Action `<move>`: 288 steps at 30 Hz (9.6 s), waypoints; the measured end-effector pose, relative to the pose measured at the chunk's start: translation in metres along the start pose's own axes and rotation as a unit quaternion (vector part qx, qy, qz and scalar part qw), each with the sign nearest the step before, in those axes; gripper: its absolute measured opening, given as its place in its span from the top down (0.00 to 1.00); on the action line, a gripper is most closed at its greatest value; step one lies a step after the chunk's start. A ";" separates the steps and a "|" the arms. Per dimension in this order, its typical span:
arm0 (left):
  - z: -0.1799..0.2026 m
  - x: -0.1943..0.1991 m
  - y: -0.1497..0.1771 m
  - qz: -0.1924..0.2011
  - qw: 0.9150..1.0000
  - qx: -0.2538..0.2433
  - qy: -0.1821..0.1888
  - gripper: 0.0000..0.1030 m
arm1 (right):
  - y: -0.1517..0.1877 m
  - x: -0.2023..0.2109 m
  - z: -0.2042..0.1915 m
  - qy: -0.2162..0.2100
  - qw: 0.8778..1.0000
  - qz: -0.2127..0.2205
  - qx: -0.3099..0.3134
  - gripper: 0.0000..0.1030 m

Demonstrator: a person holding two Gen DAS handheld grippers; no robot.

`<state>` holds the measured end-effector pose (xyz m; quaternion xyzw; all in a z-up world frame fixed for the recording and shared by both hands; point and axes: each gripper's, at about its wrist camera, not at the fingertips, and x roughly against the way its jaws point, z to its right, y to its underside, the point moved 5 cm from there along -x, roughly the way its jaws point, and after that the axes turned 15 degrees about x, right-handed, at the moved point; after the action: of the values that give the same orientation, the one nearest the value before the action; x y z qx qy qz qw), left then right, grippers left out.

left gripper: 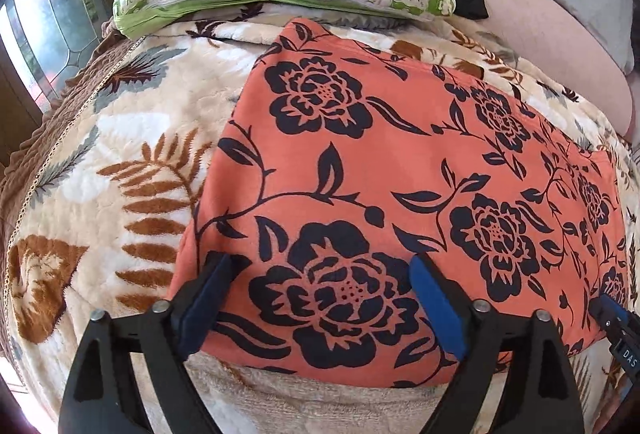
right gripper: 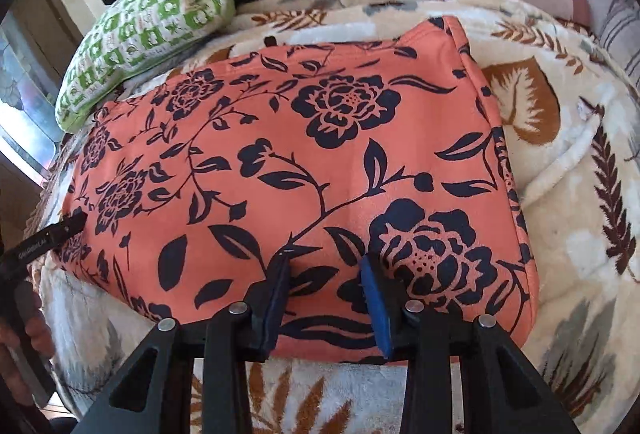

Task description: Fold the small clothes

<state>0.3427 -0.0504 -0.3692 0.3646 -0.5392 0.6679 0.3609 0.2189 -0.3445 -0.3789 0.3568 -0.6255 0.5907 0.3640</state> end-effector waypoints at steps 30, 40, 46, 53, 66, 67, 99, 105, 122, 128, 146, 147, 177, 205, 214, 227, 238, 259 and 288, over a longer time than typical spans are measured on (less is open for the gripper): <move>0.003 0.056 -0.016 0.148 0.984 -0.068 -0.065 0.00 | -0.029 0.022 -0.028 0.098 0.993 0.060 0.025 0.37; -0.014 -0.003 -0.001 -0.024 0.999 -0.007 -0.039 0.00 | -0.031 -0.015 -0.019 0.126 0.992 0.022 0.022 0.38; -0.018 0.007 -0.008 -0.006 0.999 0.006 -0.031 0.00 | -0.035 -0.008 -0.019 0.109 0.994 0.019 0.003 0.37; -0.073 0.031 -0.037 0.048 0.994 0.082 -0.060 0.00 | -0.044 0.003 -0.026 0.053 0.996 0.072 -0.003 0.38; -0.119 0.043 -0.002 0.017 0.987 0.151 -0.042 0.47 | -0.030 -0.015 -0.080 -0.031 0.998 0.018 0.051 0.56; -0.115 0.044 0.003 0.012 0.988 0.149 -0.035 0.49 | -0.030 -0.013 -0.081 -0.031 0.998 0.014 0.048 0.56; -0.069 0.020 0.004 0.000 0.991 0.129 0.036 0.42 | -0.029 -0.009 -0.108 -0.094 0.992 0.042 0.069 0.62; -0.069 0.020 0.003 0.010 0.988 0.147 0.052 0.37 | -0.041 0.010 -0.102 -0.101 0.988 0.108 0.052 0.62; -0.039 0.029 -0.006 0.069 0.984 0.137 0.093 0.35 | -0.029 -0.022 -0.106 -0.094 0.991 0.059 0.069 0.62; -0.049 0.011 -0.005 0.032 0.976 0.187 0.109 0.71 | -0.030 -0.021 -0.105 -0.098 0.991 0.061 0.072 0.62; 0.035 0.052 0.018 0.184 0.978 -0.090 -0.023 0.79 | -0.049 -0.015 -0.071 -0.170 0.985 0.035 0.014 0.61; 0.038 0.052 0.018 0.185 0.978 -0.095 -0.022 0.79 | -0.059 -0.012 -0.070 -0.169 0.985 0.040 0.019 0.59; 0.069 0.063 0.032 0.203 0.967 -0.151 0.006 0.79 | -0.227 -0.088 -0.234 -0.168 0.948 -0.084 0.258 0.84; 0.260 0.096 0.151 0.159 0.918 -0.298 0.208 0.72 | -0.115 -0.027 0.129 -0.083 0.996 0.023 -0.021 0.91; 0.218 0.146 0.106 0.208 0.893 -0.284 0.282 0.29 | -0.095 -0.020 0.149 -0.174 0.978 0.035 -0.108 0.91; 0.141 0.064 0.022 0.095 0.977 -0.097 0.167 0.27 | -0.054 -0.025 0.103 -0.225 0.961 0.052 -0.151 0.32; 0.168 0.060 0.058 0.077 0.964 -0.175 0.185 0.27 | -0.055 0.015 0.087 -0.098 0.976 0.148 -0.128 0.86; 0.173 0.046 0.063 0.080 0.969 -0.178 0.151 0.18 | -0.050 0.046 0.144 -0.025 0.974 0.172 -0.148 0.73; 0.151 0.013 0.064 0.022 0.987 -0.124 0.102 0.00 | -0.113 -0.053 0.119 -0.018 0.988 -0.011 -0.154 0.71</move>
<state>0.2951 -0.2079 -0.3646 0.2351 -0.5860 0.6370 0.4422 0.3396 -0.4682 -0.3760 0.3140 -0.7113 0.4767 0.4101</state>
